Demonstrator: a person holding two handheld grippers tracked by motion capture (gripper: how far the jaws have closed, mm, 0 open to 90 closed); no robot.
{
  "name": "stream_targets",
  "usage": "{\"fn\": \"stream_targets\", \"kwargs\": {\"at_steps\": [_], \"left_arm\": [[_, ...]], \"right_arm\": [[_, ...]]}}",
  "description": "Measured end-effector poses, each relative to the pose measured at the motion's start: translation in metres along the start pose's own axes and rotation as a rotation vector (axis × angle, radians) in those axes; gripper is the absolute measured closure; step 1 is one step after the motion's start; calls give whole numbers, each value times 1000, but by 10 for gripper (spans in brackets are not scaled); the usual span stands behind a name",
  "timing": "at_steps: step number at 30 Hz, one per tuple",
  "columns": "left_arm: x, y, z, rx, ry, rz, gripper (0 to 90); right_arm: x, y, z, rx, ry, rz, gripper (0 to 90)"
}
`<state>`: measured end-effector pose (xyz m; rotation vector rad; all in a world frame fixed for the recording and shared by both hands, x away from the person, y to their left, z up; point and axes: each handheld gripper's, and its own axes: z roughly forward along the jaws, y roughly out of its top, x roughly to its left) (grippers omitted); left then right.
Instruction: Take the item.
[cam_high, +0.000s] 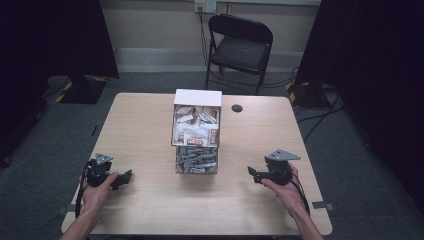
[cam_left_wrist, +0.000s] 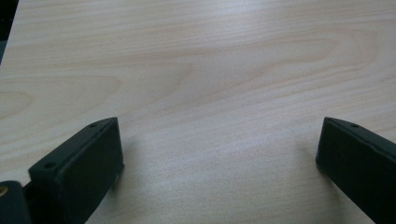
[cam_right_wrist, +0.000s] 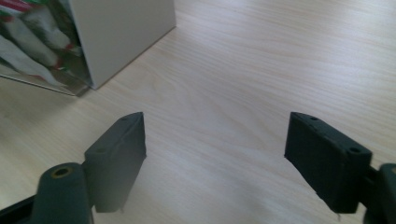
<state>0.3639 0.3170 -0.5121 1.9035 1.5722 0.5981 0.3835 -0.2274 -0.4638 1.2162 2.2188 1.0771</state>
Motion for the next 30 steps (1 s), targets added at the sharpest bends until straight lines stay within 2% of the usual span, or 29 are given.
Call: {"fn": "stream_targets", "kwargs": {"at_steps": [3, 8, 17, 18, 21, 24, 30], "left_arm": [[-1, 0, 0, 1, -9, 6, 1], [0, 0, 0, 2, -14, 7, 0], [-1, 0, 0, 1, -13, 7, 0], [-1, 0, 0, 1, -14, 7, 0], [0, 0, 0, 2, -14, 8, 0], [0, 0, 0, 2, -14, 8, 0], [0, 0, 0, 2, -15, 9, 0]], "right_arm": [[5, 4, -5, -10, 28, 8, 274], [11, 10, -9, -29, 61, 18, 330], [24, 18, -15, -52, 130, 0, 409], [27, 20, -17, -58, 144, -2, 444], [30, 22, -19, -67, 148, -7, 460], [35, 26, -18, -69, 191, -8, 461], [46, 31, -17, -77, 238, -31, 470]]}}
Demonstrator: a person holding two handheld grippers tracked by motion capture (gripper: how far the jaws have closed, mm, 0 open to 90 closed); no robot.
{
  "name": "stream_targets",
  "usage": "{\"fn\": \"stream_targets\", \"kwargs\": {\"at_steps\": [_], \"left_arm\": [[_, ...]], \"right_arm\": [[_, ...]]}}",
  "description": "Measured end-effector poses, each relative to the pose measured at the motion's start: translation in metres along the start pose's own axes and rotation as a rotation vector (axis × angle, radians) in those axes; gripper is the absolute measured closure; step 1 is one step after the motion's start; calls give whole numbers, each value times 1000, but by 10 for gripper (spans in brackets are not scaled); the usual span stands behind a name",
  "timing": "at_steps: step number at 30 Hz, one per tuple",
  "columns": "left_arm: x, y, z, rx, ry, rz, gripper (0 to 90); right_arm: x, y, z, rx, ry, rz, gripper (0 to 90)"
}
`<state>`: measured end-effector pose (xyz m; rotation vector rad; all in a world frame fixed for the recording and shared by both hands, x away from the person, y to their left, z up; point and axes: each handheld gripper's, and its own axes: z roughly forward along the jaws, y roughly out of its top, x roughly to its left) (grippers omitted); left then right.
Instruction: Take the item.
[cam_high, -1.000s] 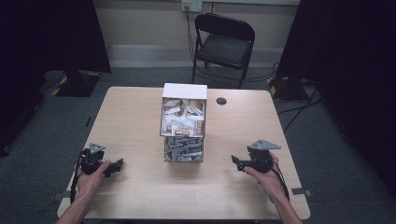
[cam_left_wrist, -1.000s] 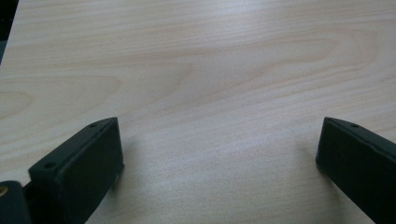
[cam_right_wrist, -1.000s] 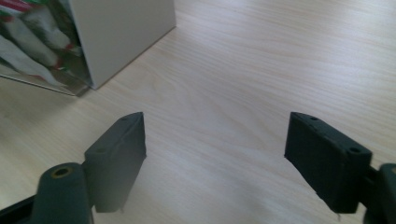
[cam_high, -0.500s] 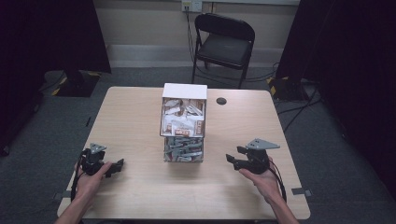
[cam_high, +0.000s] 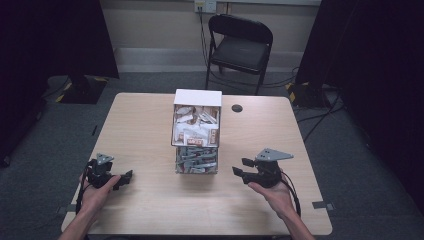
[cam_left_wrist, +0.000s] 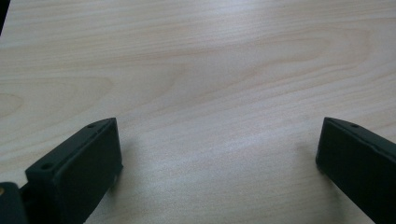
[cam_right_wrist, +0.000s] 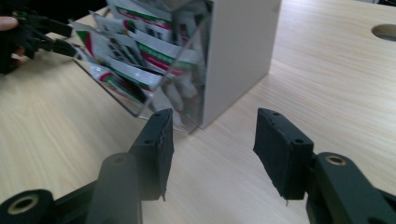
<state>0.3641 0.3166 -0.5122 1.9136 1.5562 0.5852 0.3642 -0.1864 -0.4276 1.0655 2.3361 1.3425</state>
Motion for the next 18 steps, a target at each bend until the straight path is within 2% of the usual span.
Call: {"fn": "stream_targets", "kwargs": {"at_steps": [6, 10, 18], "left_arm": [[0, 0, 0, 0, 0, 0, 0], [0, 0, 0, 0, 0, 0, 0], [0, 0, 0, 0, 0, 0, 0]], "right_arm": [[7, 7, -1, -11, 64, -17, 490], [12, 10, 2, -4, 88, -34, 512], [28, 20, 9, 16, 136, -99, 514]]}}
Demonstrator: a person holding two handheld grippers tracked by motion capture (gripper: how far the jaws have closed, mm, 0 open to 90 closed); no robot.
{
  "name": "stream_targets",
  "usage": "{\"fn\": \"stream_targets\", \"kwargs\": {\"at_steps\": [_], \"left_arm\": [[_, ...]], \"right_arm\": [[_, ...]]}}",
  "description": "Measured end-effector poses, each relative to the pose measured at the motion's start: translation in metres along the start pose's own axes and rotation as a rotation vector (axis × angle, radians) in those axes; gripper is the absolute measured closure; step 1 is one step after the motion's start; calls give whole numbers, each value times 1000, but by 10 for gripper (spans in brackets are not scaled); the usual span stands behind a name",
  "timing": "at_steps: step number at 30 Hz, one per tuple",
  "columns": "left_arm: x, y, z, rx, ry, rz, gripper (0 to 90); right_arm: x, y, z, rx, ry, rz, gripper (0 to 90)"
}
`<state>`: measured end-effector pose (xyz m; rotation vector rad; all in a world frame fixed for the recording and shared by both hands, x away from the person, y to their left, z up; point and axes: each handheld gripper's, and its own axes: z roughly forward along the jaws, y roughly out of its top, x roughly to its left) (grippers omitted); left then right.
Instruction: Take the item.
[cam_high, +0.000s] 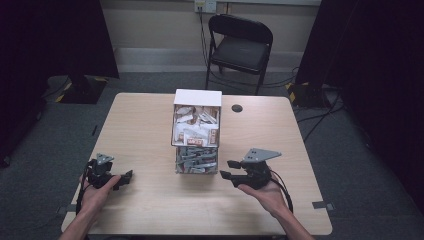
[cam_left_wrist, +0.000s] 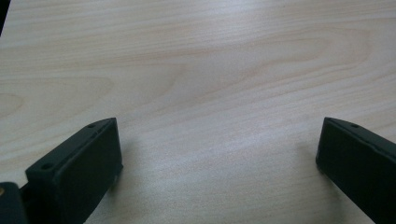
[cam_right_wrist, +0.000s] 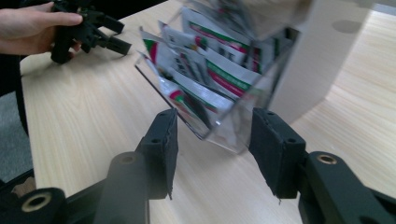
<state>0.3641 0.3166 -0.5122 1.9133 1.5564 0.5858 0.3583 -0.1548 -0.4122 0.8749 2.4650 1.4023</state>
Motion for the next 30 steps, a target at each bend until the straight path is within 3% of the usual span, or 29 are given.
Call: {"fn": "stream_targets", "kwargs": {"at_steps": [10, 23, 30], "left_arm": [[0, 0, 0, 0, 0, 0, 0], [0, 0, 0, 0, 0, 0, 0], [0, 0, 0, 0, 0, 0, 0]], "right_arm": [[13, 15, 25, -9, 56, -30, 553], [15, 12, 46, -12, 95, -27, 602], [13, 10, 52, -5, 98, -19, 582]]}}
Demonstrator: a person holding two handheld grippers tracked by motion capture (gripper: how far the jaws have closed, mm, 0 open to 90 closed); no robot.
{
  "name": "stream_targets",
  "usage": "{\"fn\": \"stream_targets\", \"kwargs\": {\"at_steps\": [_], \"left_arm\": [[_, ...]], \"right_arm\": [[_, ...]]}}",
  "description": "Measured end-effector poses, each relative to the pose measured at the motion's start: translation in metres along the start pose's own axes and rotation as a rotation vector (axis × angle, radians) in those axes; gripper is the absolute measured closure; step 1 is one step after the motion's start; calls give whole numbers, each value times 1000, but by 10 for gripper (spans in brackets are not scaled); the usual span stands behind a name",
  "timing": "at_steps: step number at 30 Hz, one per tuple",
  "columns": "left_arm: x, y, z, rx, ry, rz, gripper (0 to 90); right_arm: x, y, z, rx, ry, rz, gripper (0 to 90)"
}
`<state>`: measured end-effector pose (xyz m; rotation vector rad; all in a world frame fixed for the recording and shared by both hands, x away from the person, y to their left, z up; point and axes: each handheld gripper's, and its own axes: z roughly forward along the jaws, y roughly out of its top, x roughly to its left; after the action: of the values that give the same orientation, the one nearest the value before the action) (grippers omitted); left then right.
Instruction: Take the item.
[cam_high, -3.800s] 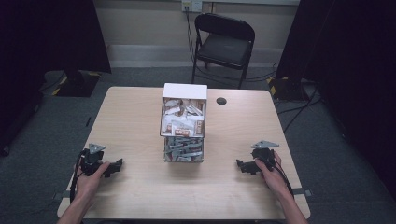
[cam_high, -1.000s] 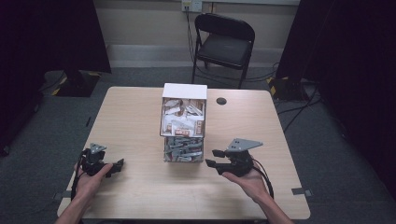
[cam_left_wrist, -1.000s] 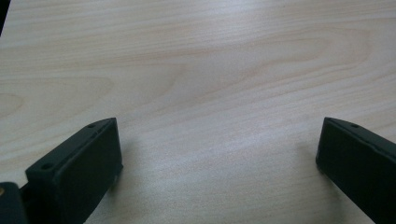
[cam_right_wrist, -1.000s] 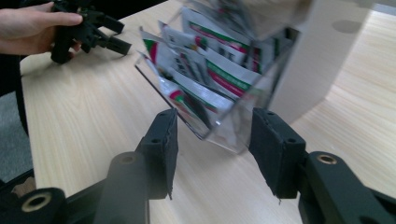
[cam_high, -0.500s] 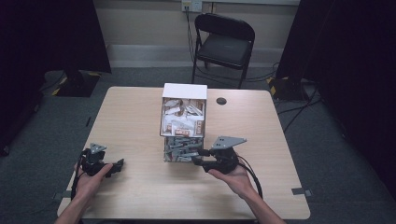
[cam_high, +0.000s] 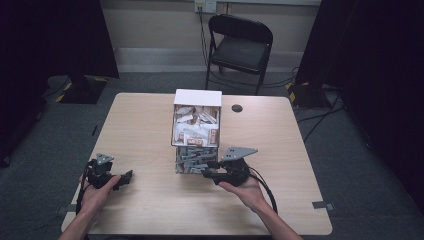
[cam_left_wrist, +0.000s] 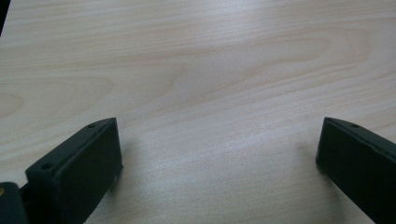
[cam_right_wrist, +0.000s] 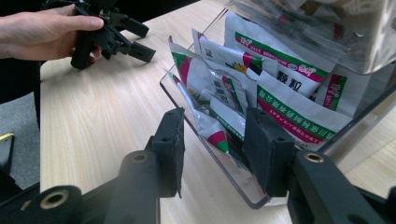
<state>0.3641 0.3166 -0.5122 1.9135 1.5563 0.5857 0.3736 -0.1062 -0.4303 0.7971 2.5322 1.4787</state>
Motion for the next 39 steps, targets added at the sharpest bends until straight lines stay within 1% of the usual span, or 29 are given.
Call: {"fn": "stream_targets", "kwargs": {"at_steps": [4, 7, 12, 14, 19, 23, 27, 30, 39], "left_arm": [[0, 0, 0, 0, 0, -1, 0], [0, 0, 0, 0, 0, 0, 0], [0, 0, 0, -1, 0, 0, 0], [0, 0, 0, 1, 0, 0, 0], [0, 0, 0, 0, 0, 0, 0], [0, 0, 0, 0, 0, 0, 0], [0, 0, 0, -1, 0, 0, 0], [0, 0, 0, 0, 0, -1, 0], [0, 0, 0, -1, 0, -1, 0]], "right_arm": [[1, -1, 6, 5, 8, -3, 589], [1, -1, 10, 20, 8, -11, 603], [-1, -2, 11, 26, 6, -6, 695], [-1, -2, 11, 25, 6, -12, 733], [-3, -2, 11, 26, 6, -12, 786], [-3, -2, 11, 31, 4, -29, 811], [-4, -1, 10, 32, 2, -35, 863], [-4, 0, 9, 26, -3, -44, 876], [-4, 1, 6, 12, 9, -50, 890]]}}
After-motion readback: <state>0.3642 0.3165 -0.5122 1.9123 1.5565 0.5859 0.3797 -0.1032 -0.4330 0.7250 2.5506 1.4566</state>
